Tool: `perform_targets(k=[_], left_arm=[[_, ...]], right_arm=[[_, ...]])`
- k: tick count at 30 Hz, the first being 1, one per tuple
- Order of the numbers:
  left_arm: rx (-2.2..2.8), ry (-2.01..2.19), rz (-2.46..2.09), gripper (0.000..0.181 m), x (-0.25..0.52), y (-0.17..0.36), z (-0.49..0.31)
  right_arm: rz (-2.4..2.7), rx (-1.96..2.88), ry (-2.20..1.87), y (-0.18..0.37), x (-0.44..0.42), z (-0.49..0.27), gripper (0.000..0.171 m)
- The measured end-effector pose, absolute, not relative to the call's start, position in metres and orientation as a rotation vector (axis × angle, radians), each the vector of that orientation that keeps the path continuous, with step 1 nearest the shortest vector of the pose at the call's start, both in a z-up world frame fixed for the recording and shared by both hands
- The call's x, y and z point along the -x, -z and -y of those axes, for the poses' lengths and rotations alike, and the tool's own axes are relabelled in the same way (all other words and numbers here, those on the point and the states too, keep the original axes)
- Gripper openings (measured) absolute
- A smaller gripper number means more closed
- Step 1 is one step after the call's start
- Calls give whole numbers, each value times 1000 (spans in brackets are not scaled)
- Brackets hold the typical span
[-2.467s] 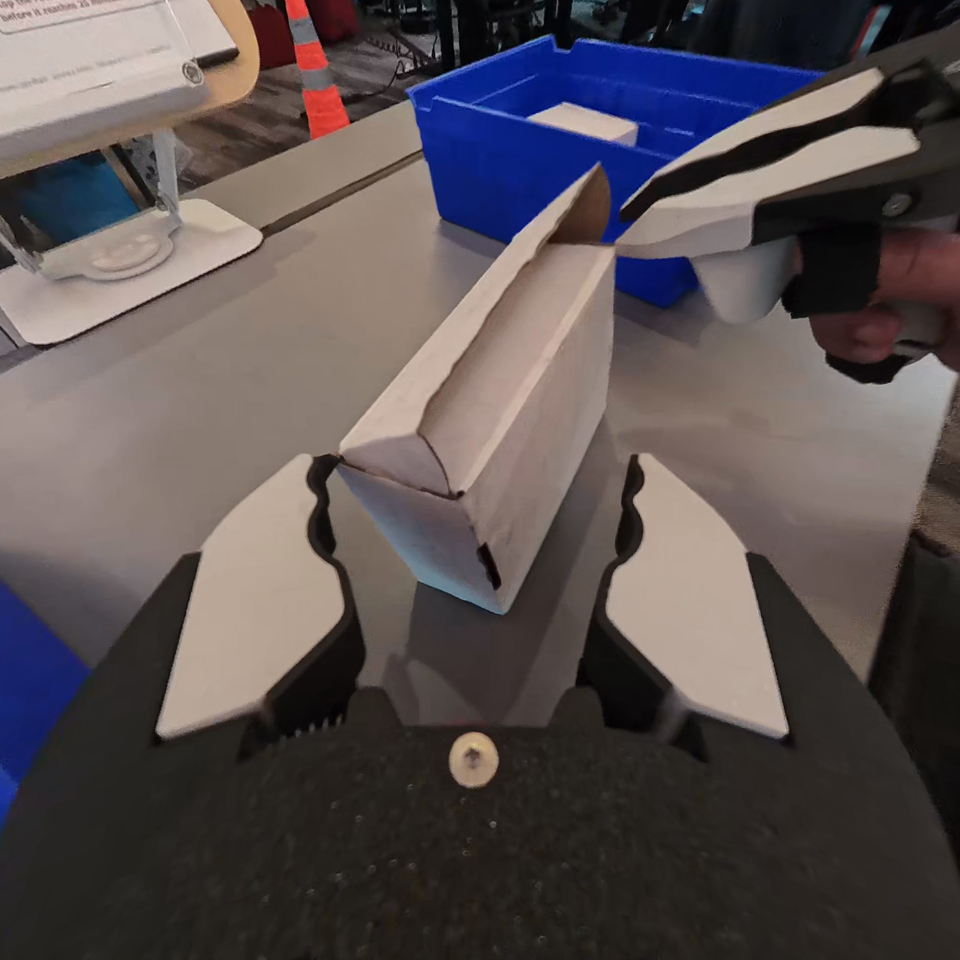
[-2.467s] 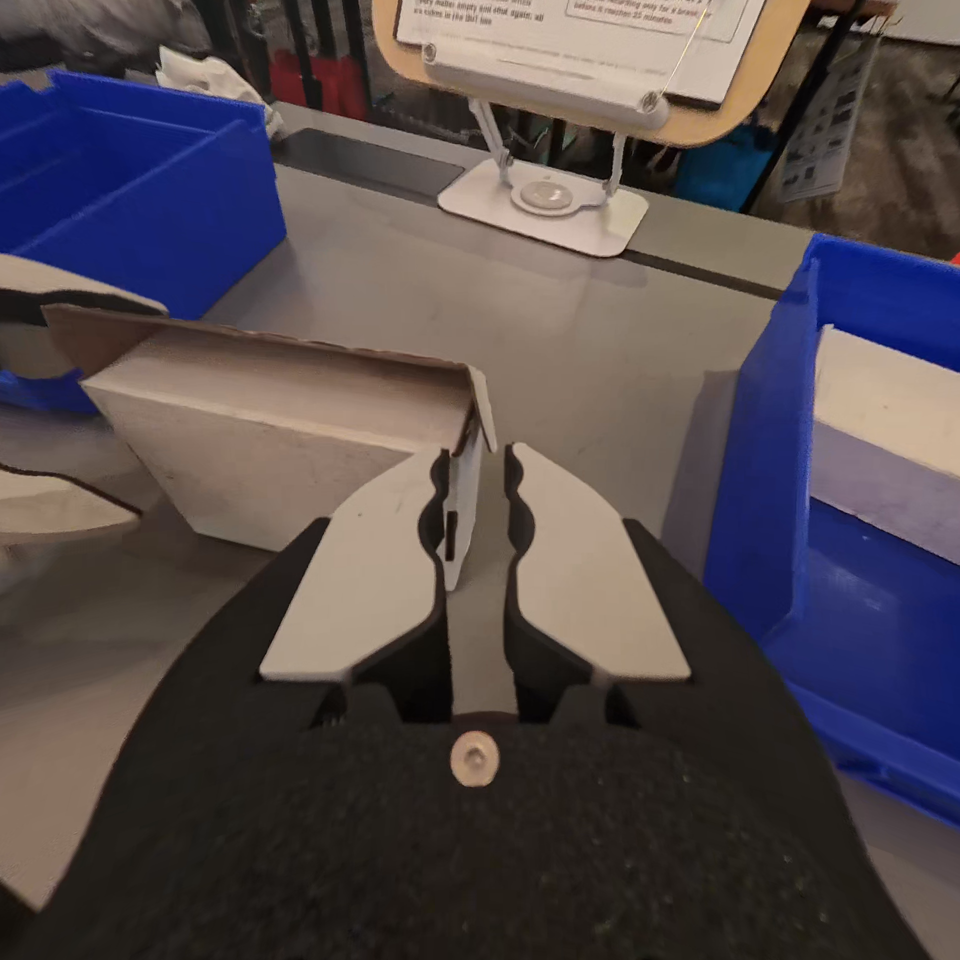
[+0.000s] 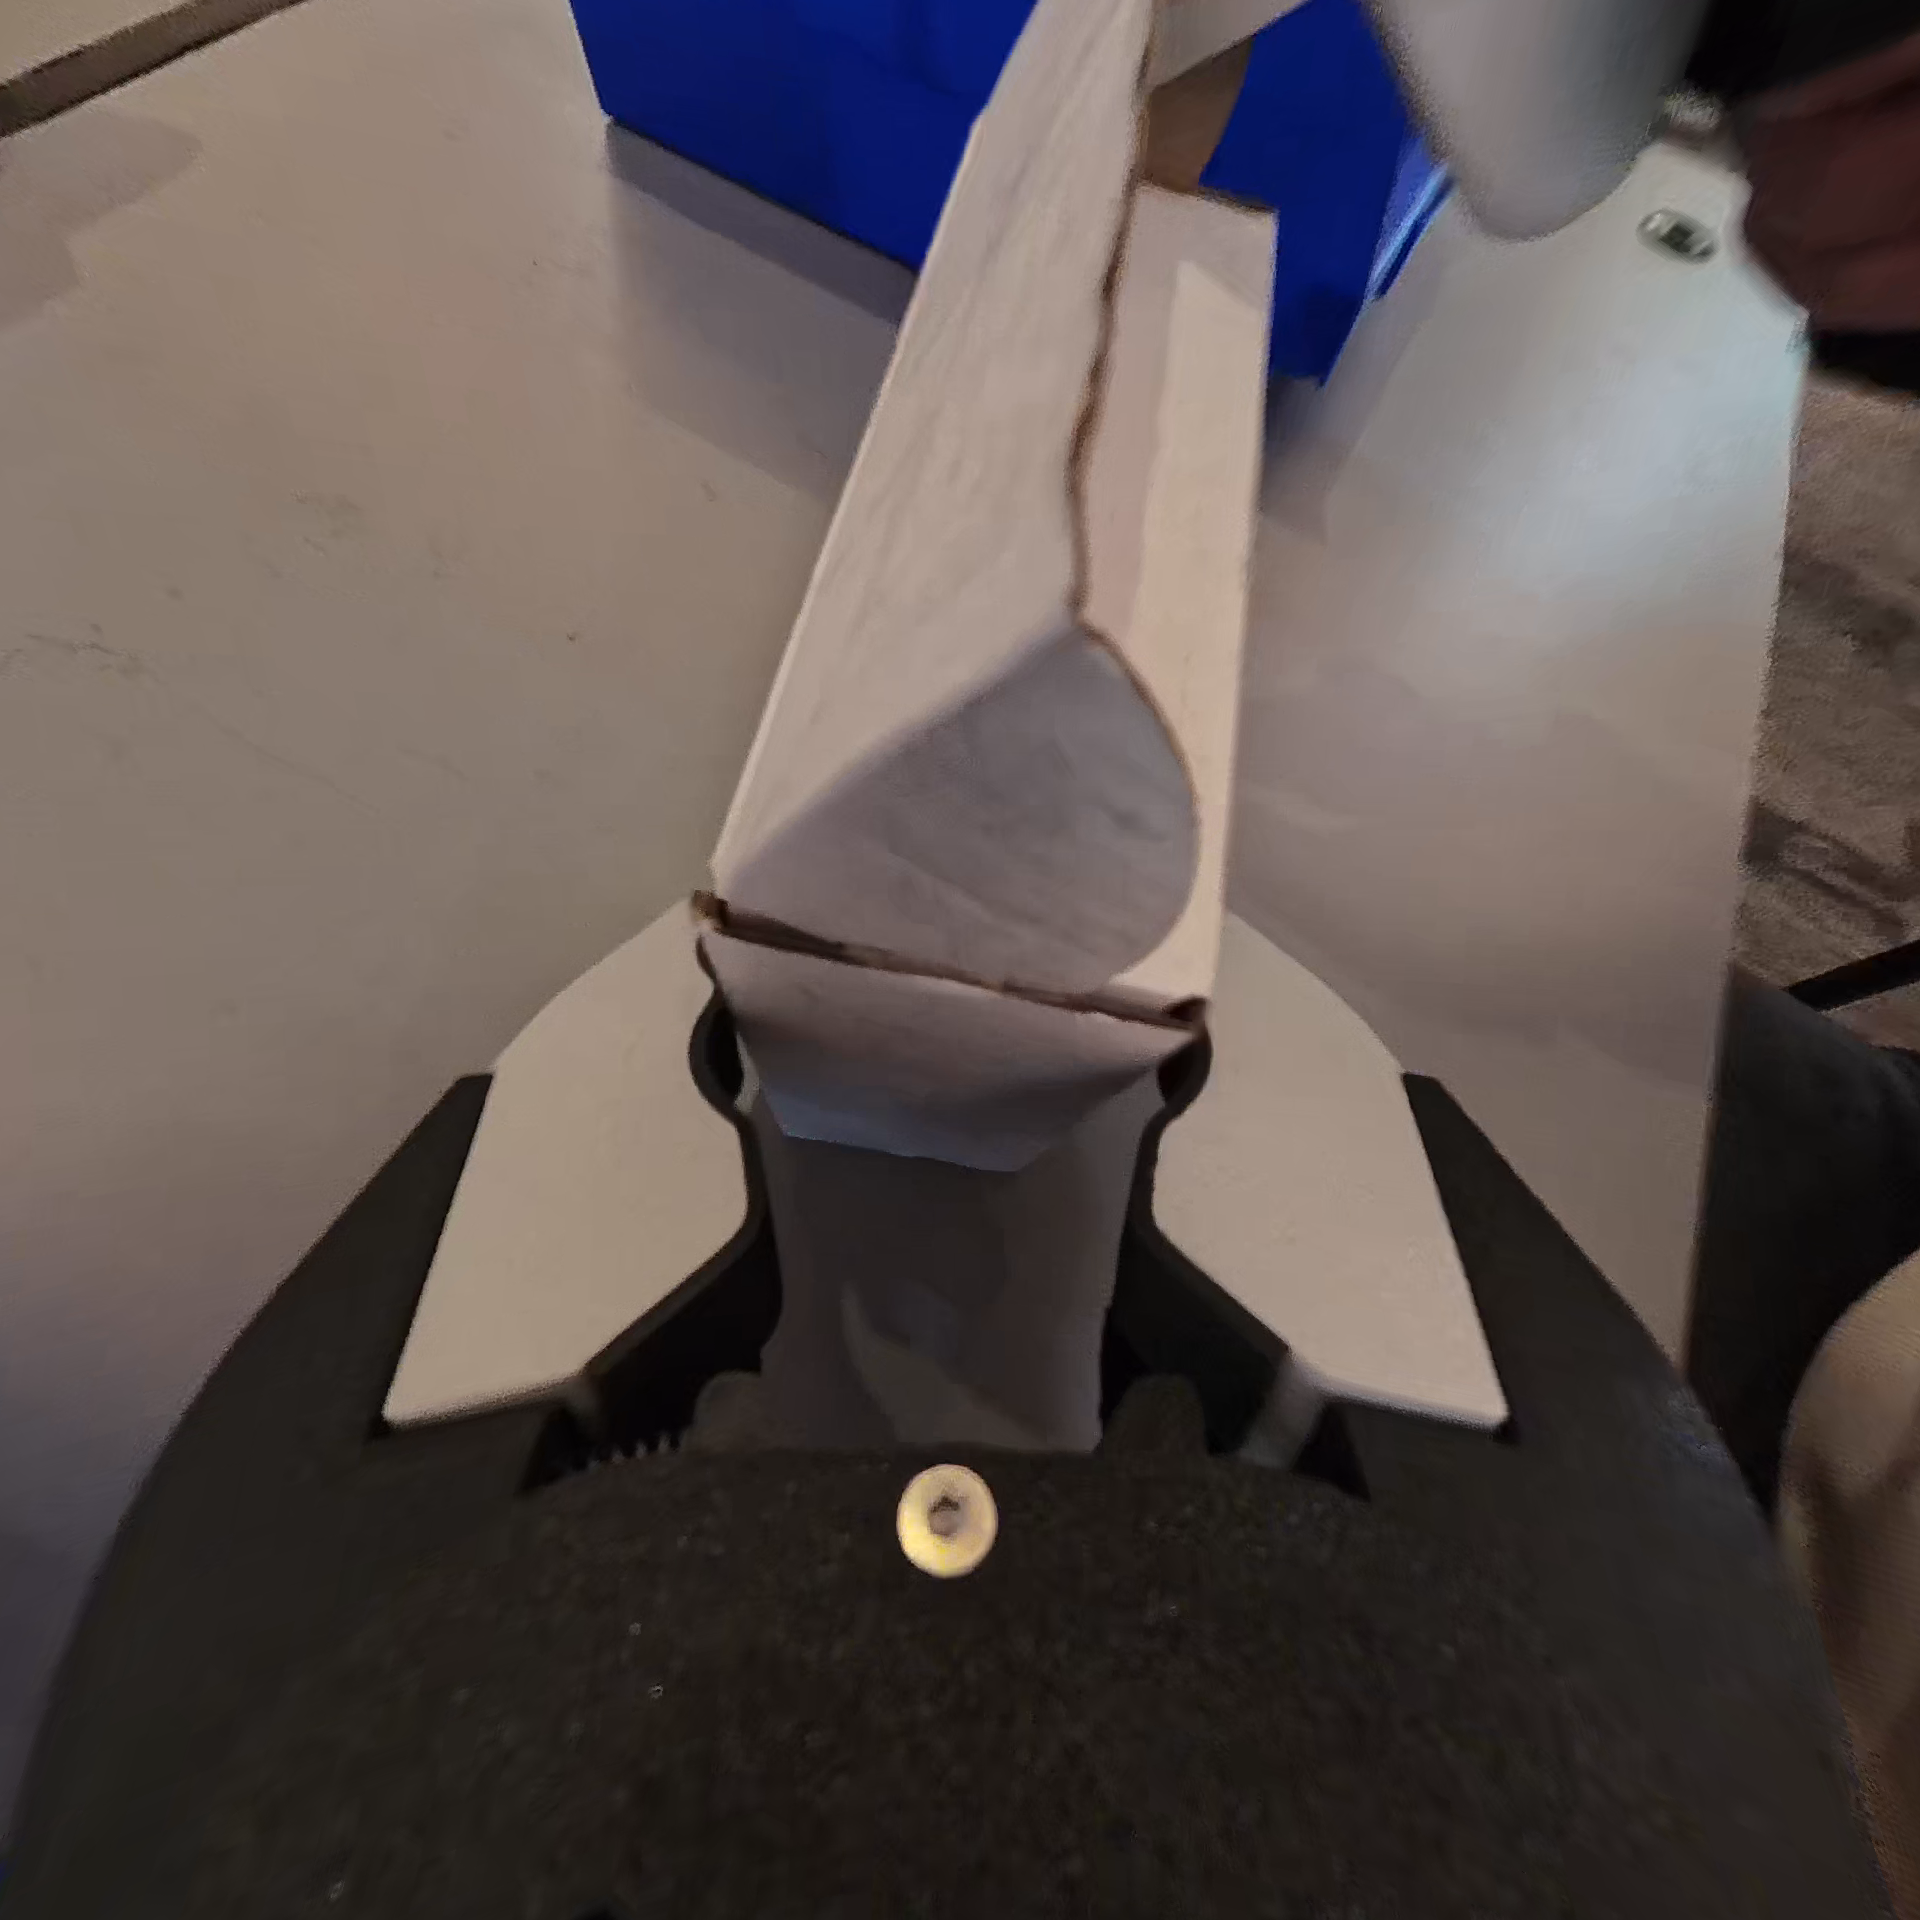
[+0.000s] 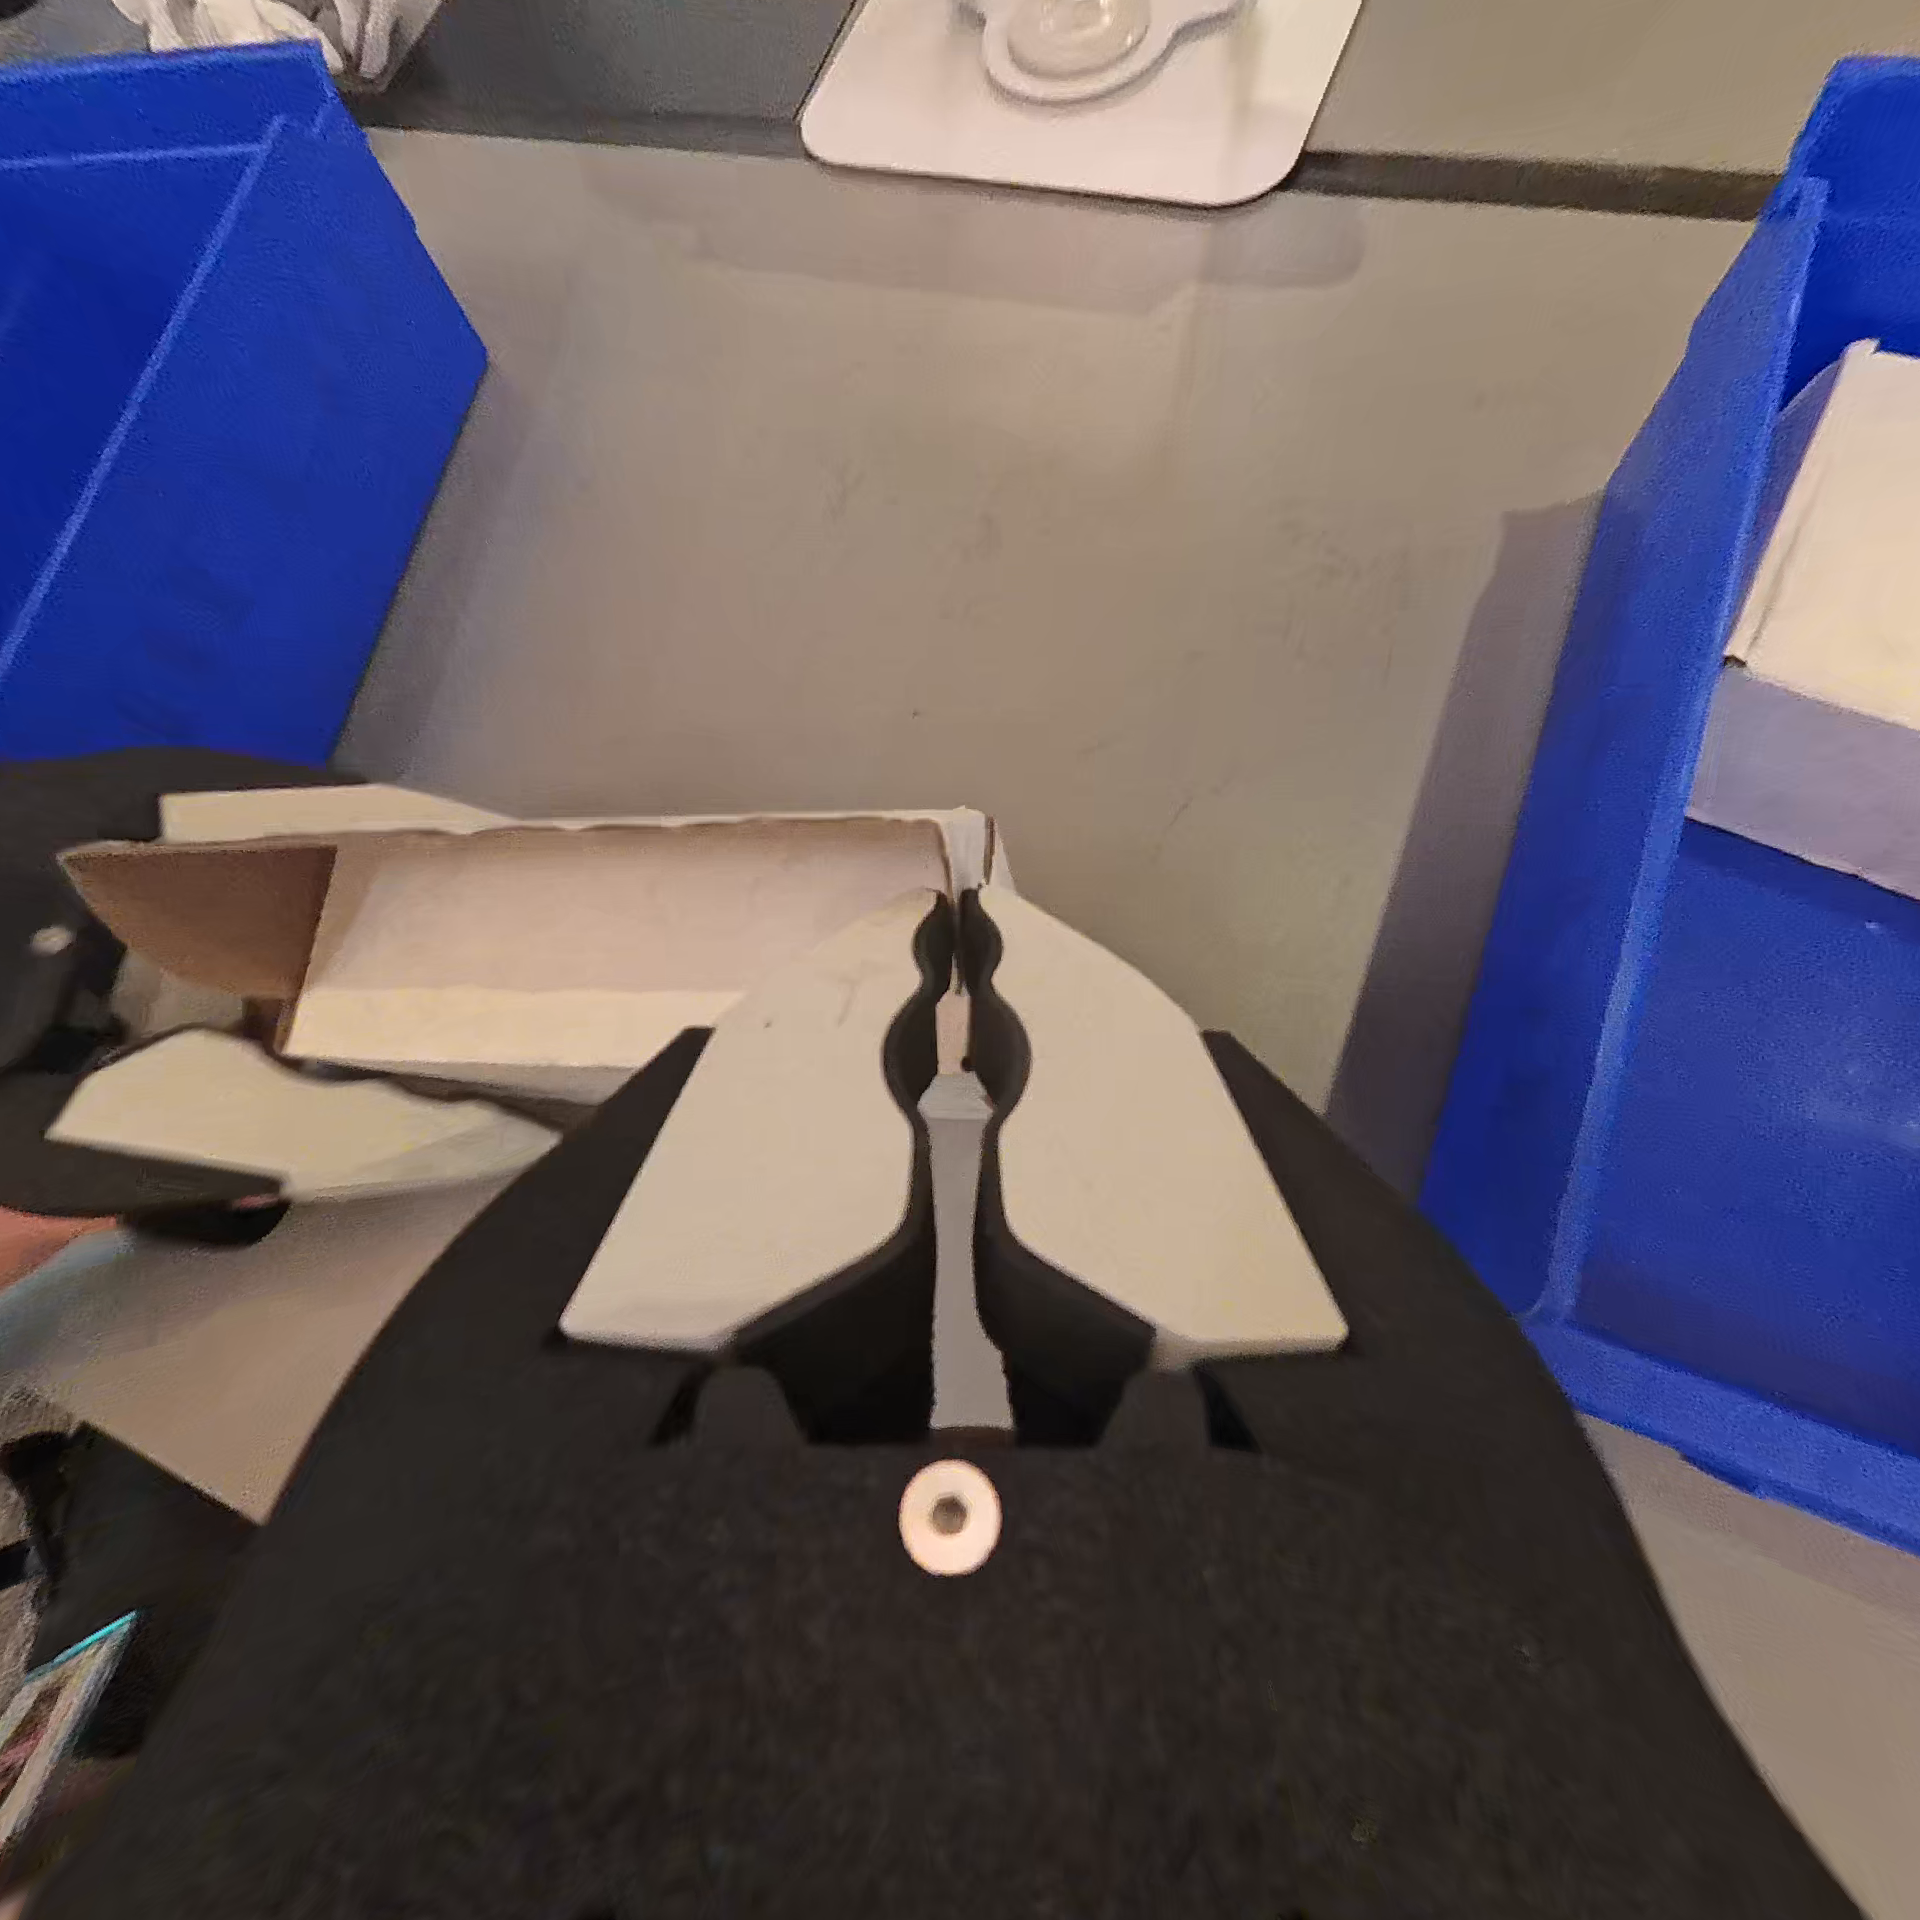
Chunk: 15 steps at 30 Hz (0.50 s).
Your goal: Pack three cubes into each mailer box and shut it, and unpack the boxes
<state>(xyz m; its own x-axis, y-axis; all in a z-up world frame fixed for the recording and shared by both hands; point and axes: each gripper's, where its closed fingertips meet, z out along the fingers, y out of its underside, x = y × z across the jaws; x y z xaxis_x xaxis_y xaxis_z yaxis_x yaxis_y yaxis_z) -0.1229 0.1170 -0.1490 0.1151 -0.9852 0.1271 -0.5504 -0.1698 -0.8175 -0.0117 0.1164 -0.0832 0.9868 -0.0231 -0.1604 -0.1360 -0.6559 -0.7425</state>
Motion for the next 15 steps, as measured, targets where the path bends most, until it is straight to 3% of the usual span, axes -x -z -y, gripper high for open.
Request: perform_targets(k=[2, 6, 7, 11, 15], left_arm=[[1790, 967, -1401, 81, 132, 132, -110], [1716, 1016, -1160, 48, 157, 85, -104], [1706, 1015, -1138, 48, 158, 78, -104], [1735, 963, -1143, 49, 151, 81, -110], [1778, 909, -1083, 30, 153, 82, -124]], right_arm=[[-126, 2250, -160, 83, 11, -117, 1], [-152, 2225, -139, 83, 11, -116, 1], [-154, 2223, -149, 83, 12, -117, 1], [-144, 2244, -199, 82, 18, -114, 1], [-56, 2324, -177, 83, 19, -108, 2]])
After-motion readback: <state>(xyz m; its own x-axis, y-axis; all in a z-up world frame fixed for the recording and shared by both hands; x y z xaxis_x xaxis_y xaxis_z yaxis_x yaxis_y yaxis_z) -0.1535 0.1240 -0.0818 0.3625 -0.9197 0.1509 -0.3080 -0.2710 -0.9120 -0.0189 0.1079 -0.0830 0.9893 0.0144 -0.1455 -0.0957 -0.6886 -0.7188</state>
